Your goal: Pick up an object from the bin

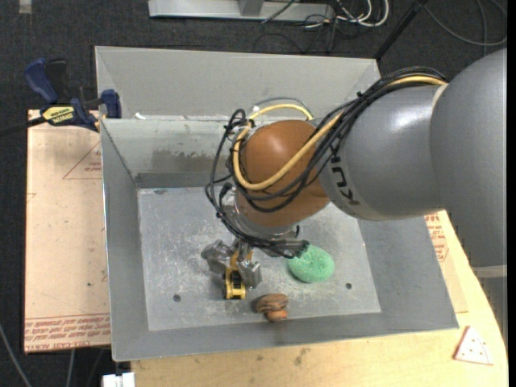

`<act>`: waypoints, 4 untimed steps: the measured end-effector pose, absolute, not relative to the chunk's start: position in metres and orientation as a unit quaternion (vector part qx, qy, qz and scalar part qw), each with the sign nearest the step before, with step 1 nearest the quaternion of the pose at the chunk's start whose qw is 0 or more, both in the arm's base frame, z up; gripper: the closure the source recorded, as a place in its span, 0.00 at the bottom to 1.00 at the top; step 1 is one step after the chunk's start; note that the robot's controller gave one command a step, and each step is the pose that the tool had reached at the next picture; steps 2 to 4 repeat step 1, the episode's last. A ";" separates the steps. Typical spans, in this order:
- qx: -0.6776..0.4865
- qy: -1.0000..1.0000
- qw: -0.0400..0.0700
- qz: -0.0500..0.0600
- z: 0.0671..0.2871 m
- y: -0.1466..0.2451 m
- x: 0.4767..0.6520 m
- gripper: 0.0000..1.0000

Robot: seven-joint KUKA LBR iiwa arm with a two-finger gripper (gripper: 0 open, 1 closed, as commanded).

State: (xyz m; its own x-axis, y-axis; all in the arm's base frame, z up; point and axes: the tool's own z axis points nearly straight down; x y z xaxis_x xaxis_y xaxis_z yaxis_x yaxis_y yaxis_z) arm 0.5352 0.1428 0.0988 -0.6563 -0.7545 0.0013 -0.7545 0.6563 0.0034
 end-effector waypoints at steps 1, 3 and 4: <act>0.414 -0.910 -0.001 -0.001 0.112 0.143 0.537 1.00; 0.414 -0.910 -0.001 -0.001 0.112 0.143 0.537 1.00; 0.414 -0.910 -0.001 -0.001 0.112 0.143 0.537 1.00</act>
Offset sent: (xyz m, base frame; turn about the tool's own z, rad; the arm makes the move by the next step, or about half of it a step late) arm 0.0000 0.0000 0.0780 0.0000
